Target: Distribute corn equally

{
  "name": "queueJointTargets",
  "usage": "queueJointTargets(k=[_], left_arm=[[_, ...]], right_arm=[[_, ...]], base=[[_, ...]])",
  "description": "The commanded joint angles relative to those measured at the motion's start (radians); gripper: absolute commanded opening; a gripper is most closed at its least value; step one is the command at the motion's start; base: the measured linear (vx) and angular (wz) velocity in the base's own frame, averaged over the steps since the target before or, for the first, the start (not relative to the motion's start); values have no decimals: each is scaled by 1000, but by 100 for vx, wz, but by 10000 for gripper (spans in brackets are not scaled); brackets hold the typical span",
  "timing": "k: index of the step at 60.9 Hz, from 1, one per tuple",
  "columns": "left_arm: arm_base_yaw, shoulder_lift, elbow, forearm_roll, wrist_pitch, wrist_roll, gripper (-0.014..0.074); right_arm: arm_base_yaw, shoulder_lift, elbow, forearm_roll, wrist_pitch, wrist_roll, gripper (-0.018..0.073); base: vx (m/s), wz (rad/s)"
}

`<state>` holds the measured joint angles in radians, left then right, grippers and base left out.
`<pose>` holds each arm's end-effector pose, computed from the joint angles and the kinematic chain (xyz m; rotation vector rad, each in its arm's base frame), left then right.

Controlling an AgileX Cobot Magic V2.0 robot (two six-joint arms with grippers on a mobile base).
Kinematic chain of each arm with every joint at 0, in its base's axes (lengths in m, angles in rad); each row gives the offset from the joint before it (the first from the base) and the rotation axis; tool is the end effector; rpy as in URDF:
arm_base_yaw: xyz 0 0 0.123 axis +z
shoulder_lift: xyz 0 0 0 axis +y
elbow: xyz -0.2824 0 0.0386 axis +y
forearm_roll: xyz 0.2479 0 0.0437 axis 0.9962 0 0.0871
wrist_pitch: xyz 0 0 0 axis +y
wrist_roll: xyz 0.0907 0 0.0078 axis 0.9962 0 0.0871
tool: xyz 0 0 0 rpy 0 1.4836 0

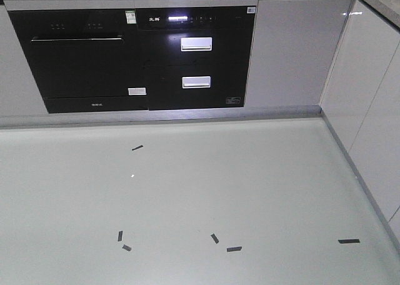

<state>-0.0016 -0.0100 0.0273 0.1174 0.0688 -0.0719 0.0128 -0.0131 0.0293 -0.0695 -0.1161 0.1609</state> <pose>0.0569 0.0007 0.1982 0.0304 1.5691 0.0406 0.0552 0.0014 0.2144 0.0480 1.3838 0.0930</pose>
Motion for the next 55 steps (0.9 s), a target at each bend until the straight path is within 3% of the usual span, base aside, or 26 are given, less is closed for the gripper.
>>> queueJointTargets(k=[1, 55], left_arm=[[1, -17, 3, -1, -75, -8, -7], [1, -17, 3, -1, -75, -8, -7]], right_arm=[[-6, -4, 7, -11, -68, -6, -1], [-6, -4, 7, -11, -70, -6, -1]], base=[[0, 0], [0, 0]])
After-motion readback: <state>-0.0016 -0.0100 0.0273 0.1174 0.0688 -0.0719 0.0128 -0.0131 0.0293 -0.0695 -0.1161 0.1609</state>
